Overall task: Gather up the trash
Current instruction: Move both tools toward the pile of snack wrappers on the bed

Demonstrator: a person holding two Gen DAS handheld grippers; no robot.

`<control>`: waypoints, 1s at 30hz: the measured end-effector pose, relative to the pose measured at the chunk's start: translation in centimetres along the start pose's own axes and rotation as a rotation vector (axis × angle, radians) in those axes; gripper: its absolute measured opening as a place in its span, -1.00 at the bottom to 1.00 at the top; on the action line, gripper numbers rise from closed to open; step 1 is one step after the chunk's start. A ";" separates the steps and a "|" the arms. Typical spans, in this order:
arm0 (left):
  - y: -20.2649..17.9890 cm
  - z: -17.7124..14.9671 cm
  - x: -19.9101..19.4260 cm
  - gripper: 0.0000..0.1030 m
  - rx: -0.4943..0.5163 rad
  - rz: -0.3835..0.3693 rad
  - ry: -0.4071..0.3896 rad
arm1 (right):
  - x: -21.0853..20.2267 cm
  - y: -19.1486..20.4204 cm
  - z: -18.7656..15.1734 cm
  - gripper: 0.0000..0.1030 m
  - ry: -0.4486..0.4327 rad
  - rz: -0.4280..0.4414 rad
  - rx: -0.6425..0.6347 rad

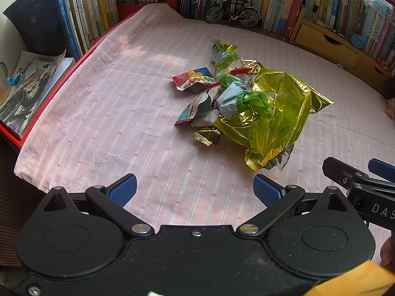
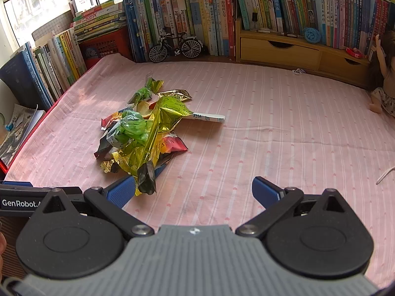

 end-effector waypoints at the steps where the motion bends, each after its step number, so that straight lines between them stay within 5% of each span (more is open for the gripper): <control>1: 0.1 0.0 0.0 0.95 -0.001 -0.001 0.001 | 0.0 0.0 0.0 1.00 -0.001 0.000 0.000; 30: 0.7 0.2 0.2 0.95 -0.001 0.005 0.007 | -0.3 0.5 0.1 1.00 -0.026 0.005 -0.005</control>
Point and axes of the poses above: each gripper's, at about its wrist camera, not at the fingertips, and x roughly the way its jaws point, y to its left, z to its top, the point moved 4 cm from there along x, roughly the way its jaws point, and after that the axes turned 3 degrees about y, right-handed, at the moved point
